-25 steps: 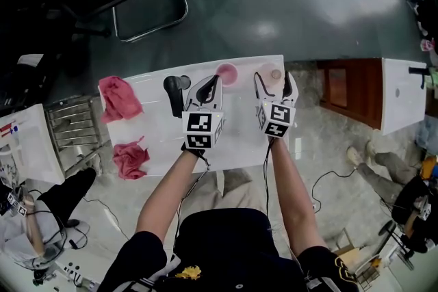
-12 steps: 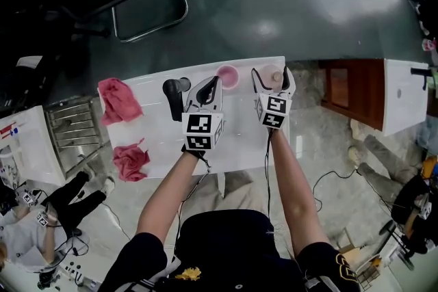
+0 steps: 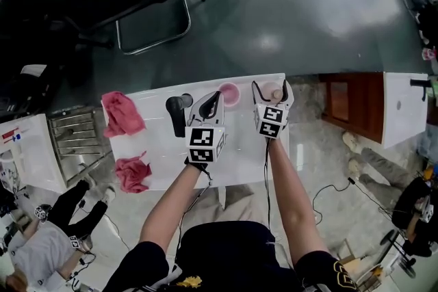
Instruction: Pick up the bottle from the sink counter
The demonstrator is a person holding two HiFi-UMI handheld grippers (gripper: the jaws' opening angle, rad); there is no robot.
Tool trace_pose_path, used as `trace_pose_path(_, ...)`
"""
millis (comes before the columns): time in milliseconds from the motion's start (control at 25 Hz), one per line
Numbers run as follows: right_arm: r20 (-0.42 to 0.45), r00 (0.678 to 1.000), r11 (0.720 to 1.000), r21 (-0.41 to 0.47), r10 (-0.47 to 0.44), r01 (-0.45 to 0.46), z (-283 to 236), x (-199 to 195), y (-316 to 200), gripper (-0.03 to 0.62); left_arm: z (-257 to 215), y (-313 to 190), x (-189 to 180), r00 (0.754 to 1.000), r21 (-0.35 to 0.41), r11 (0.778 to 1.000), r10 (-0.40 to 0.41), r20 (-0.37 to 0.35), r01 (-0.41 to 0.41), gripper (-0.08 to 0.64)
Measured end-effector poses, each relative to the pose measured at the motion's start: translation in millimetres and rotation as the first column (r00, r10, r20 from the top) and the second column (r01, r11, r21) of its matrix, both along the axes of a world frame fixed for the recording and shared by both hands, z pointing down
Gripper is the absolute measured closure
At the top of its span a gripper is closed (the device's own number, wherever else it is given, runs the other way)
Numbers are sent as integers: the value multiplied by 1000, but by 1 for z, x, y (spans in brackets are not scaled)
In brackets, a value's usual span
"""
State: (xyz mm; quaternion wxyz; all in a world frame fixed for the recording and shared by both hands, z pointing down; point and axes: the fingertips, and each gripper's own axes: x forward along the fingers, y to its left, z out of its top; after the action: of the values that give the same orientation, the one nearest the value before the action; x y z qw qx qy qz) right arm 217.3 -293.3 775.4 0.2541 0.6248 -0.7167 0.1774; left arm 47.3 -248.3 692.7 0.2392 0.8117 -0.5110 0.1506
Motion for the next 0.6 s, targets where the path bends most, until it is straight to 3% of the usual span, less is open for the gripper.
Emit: trace_pose_path(600, -29, 1000, 1000, -27, 13, -14, -1, 2, -4, 161, -6, 6, 3, 1000, -3, 1000, -2, -6, 2, 543)
